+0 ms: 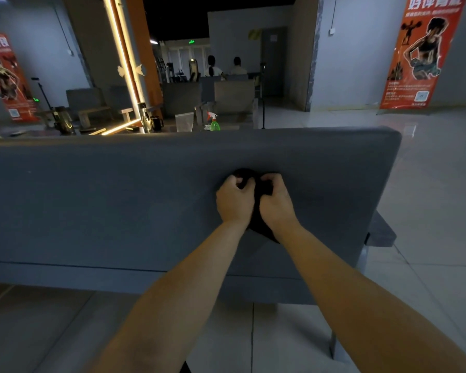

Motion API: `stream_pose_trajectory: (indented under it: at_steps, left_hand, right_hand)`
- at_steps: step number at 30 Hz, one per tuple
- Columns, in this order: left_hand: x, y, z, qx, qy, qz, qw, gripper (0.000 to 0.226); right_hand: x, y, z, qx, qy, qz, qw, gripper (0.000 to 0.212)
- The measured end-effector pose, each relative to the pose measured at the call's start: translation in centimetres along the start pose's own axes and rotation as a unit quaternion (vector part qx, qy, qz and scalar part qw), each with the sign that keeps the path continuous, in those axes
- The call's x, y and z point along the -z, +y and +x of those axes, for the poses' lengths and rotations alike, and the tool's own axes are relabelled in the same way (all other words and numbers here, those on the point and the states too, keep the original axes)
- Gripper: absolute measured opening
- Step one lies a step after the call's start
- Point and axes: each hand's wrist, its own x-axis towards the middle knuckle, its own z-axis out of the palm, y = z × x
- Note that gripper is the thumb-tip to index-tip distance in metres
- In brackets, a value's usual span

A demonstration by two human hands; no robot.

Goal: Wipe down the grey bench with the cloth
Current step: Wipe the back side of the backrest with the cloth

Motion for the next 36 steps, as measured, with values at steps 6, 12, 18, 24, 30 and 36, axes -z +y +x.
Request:
stream_pose_trajectory:
  at_steps: [6, 12, 18, 24, 30, 36]
  left_hand:
    - [5.3, -2.8, 2.1, 0.066, 0.055, -0.001, 0.996, 0.013]
    - [5.4, -3.6, 1.8, 0.059, 0.089, 0.007, 0.994, 0.020]
    - [1.0, -0.8, -0.2, -0.027, 0.033, 0.023, 0.999, 0.029]
    - [-1.1, 0.0, -1.1, -0.056, -0.020, 0.008, 0.998, 0.024]
    - [-0.1, 0.2, -0.1, -0.092, -0.069, 0.080, 0.990, 0.025]
    - [2.8, -1.4, 1.1, -0.011, -0.021, 0.049, 0.999, 0.026]
  right_hand:
    - [-1.1, 0.2, -0.7, 0.018, 0.027, -0.012, 0.999, 0.051]
    - [-0.9, -0.2, -0.2, 0.009, 0.016, -0.012, 1.000, 0.047]
    - [-0.7, 0.1, -0.6, 0.006, -0.009, -0.015, 1.000, 0.052]
    - [1.0, 0.4, -0.6, 0.002, -0.018, 0.036, 0.999, 0.044]
    - [0.1, 0.9, -1.3, 0.031, 0.011, 0.034, 0.999, 0.055]
    - [-0.6, 1.6, -1.4, 0.037, 0.018, 0.019, 0.999, 0.057]
